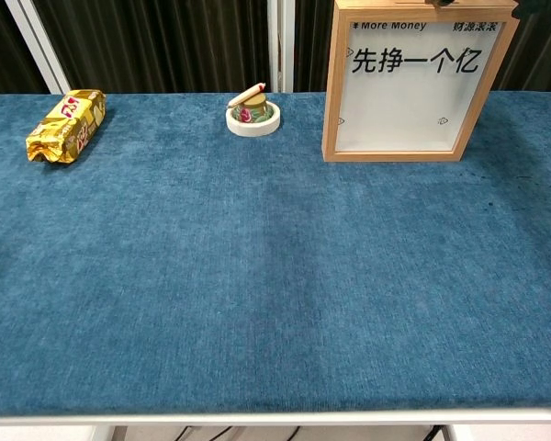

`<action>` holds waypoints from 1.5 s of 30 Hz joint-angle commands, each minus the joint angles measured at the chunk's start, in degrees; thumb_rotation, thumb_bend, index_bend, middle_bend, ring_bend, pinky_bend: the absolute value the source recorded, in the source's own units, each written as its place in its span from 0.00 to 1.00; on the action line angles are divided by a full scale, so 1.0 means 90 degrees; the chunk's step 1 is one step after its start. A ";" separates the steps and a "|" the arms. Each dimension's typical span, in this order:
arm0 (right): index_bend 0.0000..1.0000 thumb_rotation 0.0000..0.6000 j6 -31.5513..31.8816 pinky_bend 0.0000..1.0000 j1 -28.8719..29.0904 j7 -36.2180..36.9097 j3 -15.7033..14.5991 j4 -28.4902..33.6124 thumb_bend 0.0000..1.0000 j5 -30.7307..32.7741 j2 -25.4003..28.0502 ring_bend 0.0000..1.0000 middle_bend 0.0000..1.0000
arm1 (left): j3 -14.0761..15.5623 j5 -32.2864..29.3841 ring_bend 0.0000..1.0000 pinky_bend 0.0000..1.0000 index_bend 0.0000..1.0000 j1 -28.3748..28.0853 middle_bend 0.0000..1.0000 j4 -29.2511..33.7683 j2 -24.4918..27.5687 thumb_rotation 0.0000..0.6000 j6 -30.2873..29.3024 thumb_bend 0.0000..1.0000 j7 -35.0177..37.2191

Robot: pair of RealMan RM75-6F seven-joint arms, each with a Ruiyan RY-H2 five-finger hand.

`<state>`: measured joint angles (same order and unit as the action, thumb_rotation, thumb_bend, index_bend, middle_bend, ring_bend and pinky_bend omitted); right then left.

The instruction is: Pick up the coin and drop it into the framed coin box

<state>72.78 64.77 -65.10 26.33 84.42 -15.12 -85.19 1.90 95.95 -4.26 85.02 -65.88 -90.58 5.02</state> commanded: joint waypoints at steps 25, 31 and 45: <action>0.18 1.00 0.0409 0.00 -0.0805 0.1337 -0.0348 0.1607 0.35 -0.1362 0.0993 0.00 0.00 | -0.0051 -0.0077 0.00 0.00 0.07 -0.0028 0.00 0.0019 0.0011 1.00 0.0041 0.10 -0.0034; 0.18 1.00 0.1928 0.00 -0.2562 0.2596 -0.1762 0.3281 0.35 -0.4234 0.2074 0.00 0.00 | -0.0090 -0.0132 0.00 0.00 0.07 -0.0055 0.00 0.0022 -0.0012 1.00 0.0084 0.10 -0.0096; 0.00 1.00 0.3484 0.00 -0.5749 0.5394 -0.4126 0.1247 0.30 -0.7330 0.1655 0.00 0.00 | -0.0115 -0.0182 0.00 0.00 0.07 0.0013 0.00 0.0185 -0.0012 1.00 0.0004 0.10 -0.0439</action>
<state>101.02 18.15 -20.09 -7.97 101.09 -77.21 -68.37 0.88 94.32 -4.15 86.68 -66.00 -90.52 1.09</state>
